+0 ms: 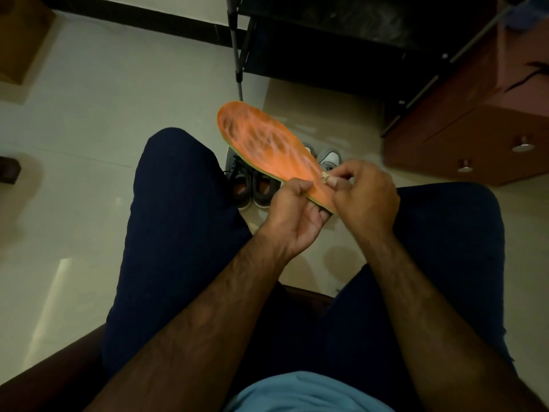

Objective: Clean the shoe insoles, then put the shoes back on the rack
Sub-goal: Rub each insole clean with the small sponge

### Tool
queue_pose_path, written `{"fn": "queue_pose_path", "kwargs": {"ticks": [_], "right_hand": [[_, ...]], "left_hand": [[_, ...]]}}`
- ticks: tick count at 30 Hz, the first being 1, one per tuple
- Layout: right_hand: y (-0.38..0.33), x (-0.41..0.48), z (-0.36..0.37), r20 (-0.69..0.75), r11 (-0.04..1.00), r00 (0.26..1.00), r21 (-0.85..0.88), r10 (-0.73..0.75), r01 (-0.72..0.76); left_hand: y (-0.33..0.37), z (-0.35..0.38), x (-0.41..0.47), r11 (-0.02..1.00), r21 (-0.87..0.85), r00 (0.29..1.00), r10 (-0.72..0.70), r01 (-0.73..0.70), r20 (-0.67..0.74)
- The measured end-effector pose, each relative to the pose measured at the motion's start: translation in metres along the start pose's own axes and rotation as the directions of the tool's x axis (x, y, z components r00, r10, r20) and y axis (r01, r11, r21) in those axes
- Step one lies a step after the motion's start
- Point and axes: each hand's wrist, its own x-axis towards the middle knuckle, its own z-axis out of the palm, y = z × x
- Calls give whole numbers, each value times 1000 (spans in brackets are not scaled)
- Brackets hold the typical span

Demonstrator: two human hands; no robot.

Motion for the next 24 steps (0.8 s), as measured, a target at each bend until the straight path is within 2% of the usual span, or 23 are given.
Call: {"fn": "queue_pose_path", "kwargs": {"ticks": [2, 5, 10, 14, 18, 22, 24], "right_hand": [[2, -5, 1, 10, 1000, 1000, -3, -8, 8], [0, -35, 4, 139, 993, 983, -17, -117, 120], [5, -2, 0, 23, 1000, 1000, 1, 1, -1], [3, -36, 3, 109, 992, 986, 4, -126, 127], [8, -11, -2, 11, 999, 999, 31, 31, -32], [9, -39, 0, 100, 993, 988, 15, -115, 114], [12, -36, -2, 92, 997, 993, 24, -73, 71]], "left_hand": [[1, -1, -2, 1000, -10, 1000, 10, -10, -6], [6, -1, 1, 1000, -3, 998, 12, -12, -54], [5, -1, 0, 1000, -9, 1000, 15, -15, -25], [10, -1, -2, 1000, 15, 997, 19, -18, -70], [9, 1, -1, 1000, 18, 998, 9, -8, -63], [15, -1, -2, 999, -11, 998, 29, -30, -49], [16, -1, -3, 999, -8, 998, 39, -40, -44]]}}
